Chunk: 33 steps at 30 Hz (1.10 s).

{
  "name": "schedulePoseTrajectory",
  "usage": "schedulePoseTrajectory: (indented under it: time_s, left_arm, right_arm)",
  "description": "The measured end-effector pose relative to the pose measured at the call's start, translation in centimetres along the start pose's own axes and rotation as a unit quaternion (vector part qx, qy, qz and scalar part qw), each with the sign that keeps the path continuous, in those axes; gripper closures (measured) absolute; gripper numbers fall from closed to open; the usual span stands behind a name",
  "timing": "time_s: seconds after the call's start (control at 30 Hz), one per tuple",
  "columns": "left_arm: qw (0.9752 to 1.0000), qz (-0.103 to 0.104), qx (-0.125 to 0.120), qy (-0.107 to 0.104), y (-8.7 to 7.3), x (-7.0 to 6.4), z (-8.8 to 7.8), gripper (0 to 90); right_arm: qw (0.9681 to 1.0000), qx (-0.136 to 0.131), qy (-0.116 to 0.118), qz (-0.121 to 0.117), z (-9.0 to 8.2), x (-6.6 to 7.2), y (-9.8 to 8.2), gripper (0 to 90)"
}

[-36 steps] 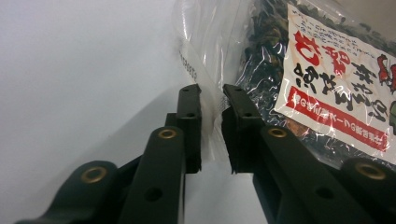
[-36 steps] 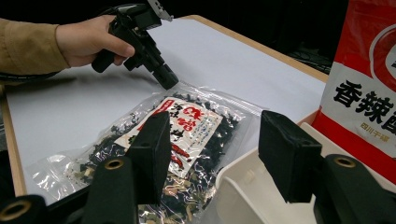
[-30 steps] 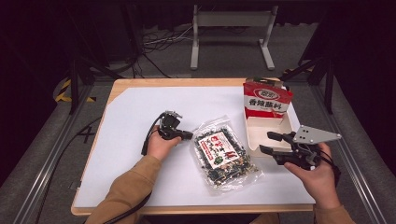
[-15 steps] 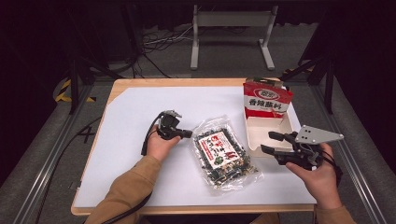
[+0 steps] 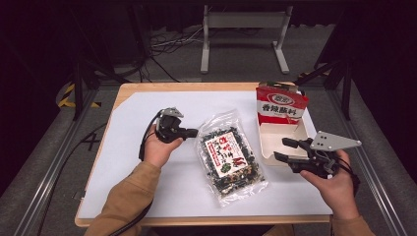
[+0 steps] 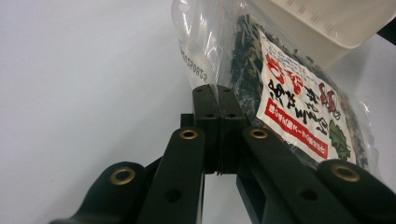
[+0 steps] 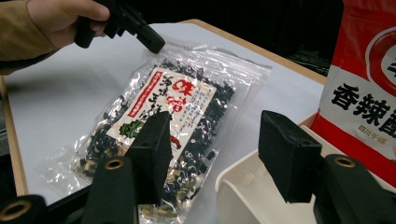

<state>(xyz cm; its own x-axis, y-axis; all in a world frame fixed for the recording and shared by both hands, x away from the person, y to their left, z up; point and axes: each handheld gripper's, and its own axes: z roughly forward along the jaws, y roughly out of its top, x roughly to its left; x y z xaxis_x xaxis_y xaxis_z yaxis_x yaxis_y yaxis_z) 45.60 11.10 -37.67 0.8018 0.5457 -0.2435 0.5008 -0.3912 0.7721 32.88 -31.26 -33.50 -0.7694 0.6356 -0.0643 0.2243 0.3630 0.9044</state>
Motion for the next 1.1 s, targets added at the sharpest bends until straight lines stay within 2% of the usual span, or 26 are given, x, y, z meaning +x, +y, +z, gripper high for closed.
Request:
schedulePoseTrajectory:
  time_s: [0.17, 0.2, 0.23, 0.3, 0.53, 0.6, 0.63, 0.7, 0.73, 0.77, 0.8, 0.83, 0.87, 0.97, 1.0, 1.03, 1.1]
  left_arm:
    - [0.9987, 0.038, -0.033, 0.0, 0.9, -1.3, -2.6, 89.6]
    - [0.9987, 0.038, -0.033, 0.0, 0.9, -1.3, -2.6, 89.6]
    - [0.9974, 0.055, -0.047, 0.0, 1.2, -1.9, -3.4, 89.6]
    - [0.9966, 0.063, -0.054, -0.002, 1.4, -2.3, -3.8, 89.6]
    - [0.9889, 0.116, -0.093, -0.004, 2.3, -4.6, -6.0, 89.6]
    - [0.9859, 0.13, -0.104, -0.008, 2.6, -5.4, -6.5, 89.6]
    - [0.9859, 0.13, -0.104, -0.008, 2.6, -5.4, -6.5, 89.6]
    - [0.9824, 0.146, -0.115, -0.013, 2.8, -6.2, -7.1, 89.6]
    - [0.9793, 0.16, -0.123, -0.016, 3.0, -6.9, -7.6, 89.6]
    - [0.9793, 0.16, -0.123, -0.016, 3.0, -6.9, -7.6, 89.7]
    - [0.9758, 0.174, -0.131, -0.016, 3.1, -7.5, -8.0, 89.7]
    - [0.9748, 0.176, -0.136, -0.019, 3.1, -7.7, -8.2, 89.7]
    - [0.9748, 0.176, -0.136, -0.019, 3.1, -7.7, -8.2, 89.7]
    - [0.9707, 0.185, -0.151, -0.027, 3.1, -8.1, -8.7, 89.6]
    - [0.97, 0.187, -0.152, -0.028, 3.1, -8.1, -8.8, 89.7]
    - [0.97, 0.187, -0.152, -0.028, 3.1, -8.1, -8.8, 89.6]
    - [0.9694, 0.188, -0.155, -0.03, 3.1, -8.1, -8.8, 89.6]
  right_arm:
    - [1.0, -0.002, 0.003, 0.0, 0.1, 0.0, 0.2, 44.0]
    - [1.0, -0.001, 0.003, -0.001, 0.1, 0.1, 0.2, 44.1]
    - [1.0, -0.002, 0.005, 0.0, 0.2, 0.1, 0.2, 44.0]
    - [1.0, -0.003, 0.006, -0.001, 0.2, 0.1, 0.2, 44.1]
    - [0.9999, -0.003, 0.01, -0.008, 0.5, 0.4, 0.6, 44.1]
    - [0.9999, -0.004, 0.012, -0.009, 0.5, 0.5, 0.7, 44.1]
    - [0.9999, -0.004, 0.012, -0.009, 0.5, 0.5, 0.7, 44.1]
    - [0.9999, -0.004, 0.013, -0.009, 0.5, 0.6, 0.7, 44.2]
    - [0.9998, -0.005, 0.014, -0.01, 0.5, 0.6, 0.8, 44.3]
    - [0.9998, -0.006, 0.015, -0.01, 0.6, 0.6, 0.8, 44.2]
    - [0.9998, -0.007, 0.017, -0.009, 0.6, 0.6, 0.9, 44.3]
    - [0.9997, -0.008, 0.02, -0.009, 0.6, 0.7, 0.9, 44.3]
    - [0.9997, -0.008, 0.02, -0.009, 0.6, 0.7, 0.9, 44.3]
    - [0.9994, -0.012, 0.032, -0.007, 0.7, 0.8, 1.2, 44.1]
    - [0.9988, -0.01, 0.048, 0.0, 0.9, 0.9, 1.3, 46.5]
    - [0.9988, -0.01, 0.048, 0.0, 0.9, 0.9, 1.3, 46.5]
    - [0.9973, -0.003, 0.071, 0.015, 1.2, 1.1, 1.5, 47.6]
